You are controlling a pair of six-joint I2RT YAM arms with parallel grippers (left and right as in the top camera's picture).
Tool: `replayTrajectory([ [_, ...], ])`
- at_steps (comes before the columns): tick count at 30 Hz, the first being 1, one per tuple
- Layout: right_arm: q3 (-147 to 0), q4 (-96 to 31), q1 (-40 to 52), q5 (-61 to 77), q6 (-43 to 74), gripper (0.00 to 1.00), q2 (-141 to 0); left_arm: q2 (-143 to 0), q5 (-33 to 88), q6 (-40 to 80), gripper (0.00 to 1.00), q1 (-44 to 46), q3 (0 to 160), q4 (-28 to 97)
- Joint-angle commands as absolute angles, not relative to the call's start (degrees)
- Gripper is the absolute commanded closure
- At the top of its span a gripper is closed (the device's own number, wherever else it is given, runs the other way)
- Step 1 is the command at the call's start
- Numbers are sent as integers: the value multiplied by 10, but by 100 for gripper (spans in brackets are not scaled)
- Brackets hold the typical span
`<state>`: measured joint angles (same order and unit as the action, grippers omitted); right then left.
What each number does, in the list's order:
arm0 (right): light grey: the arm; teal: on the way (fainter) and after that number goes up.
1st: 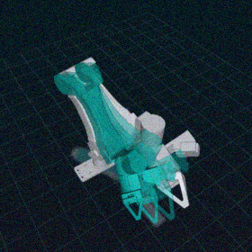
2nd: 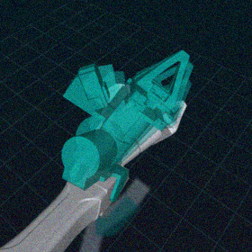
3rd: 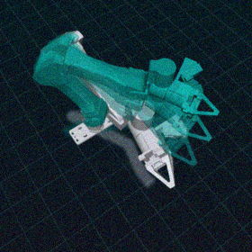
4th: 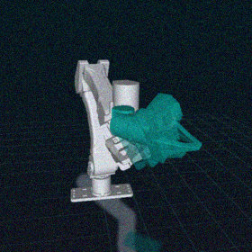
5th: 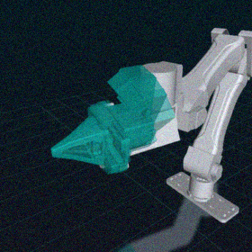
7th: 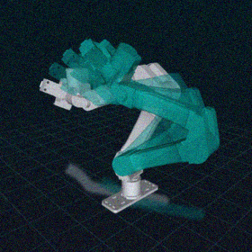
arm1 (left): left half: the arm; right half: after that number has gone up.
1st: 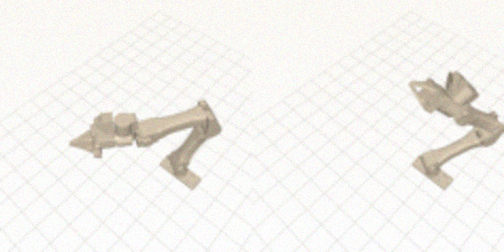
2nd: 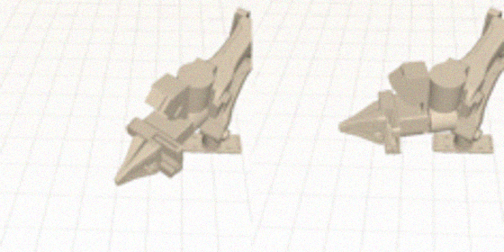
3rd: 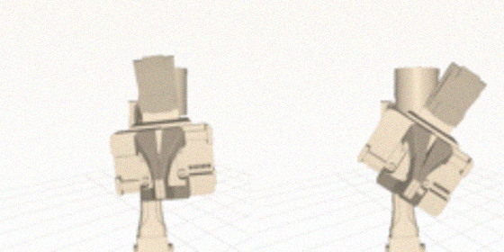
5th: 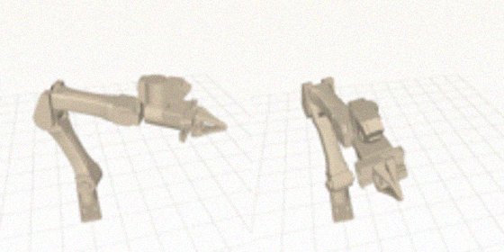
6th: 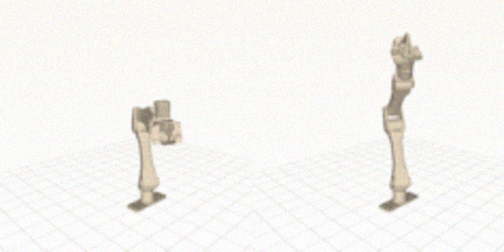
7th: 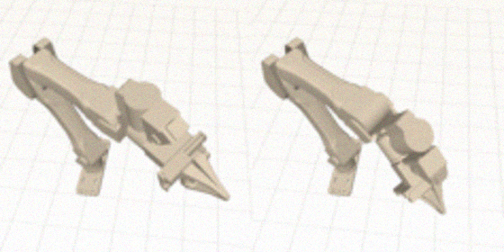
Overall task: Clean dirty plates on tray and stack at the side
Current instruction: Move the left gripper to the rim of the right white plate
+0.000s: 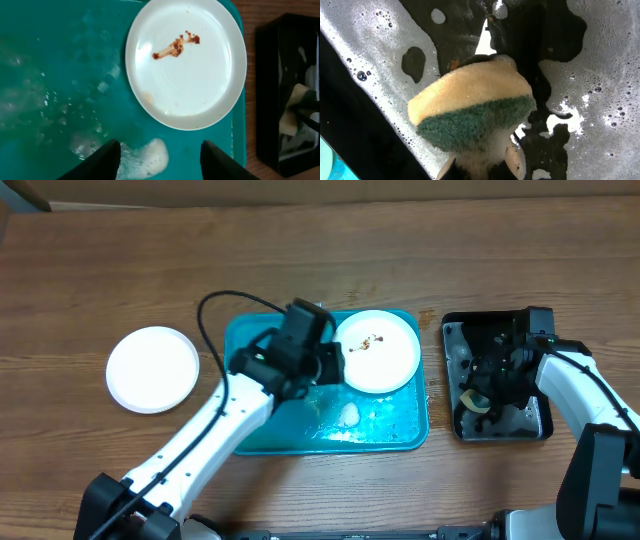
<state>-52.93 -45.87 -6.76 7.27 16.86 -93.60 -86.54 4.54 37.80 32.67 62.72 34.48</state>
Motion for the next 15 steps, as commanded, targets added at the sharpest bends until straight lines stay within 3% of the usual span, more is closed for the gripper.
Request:
replayTrajectory([
  [1,-536,-456,-68,71,166,96,-936,-883,-20,485,47,363,635,345],
  [15,-536,-456,-68,71,166,96,-936,-1034,13,524,45,395,635,276],
])
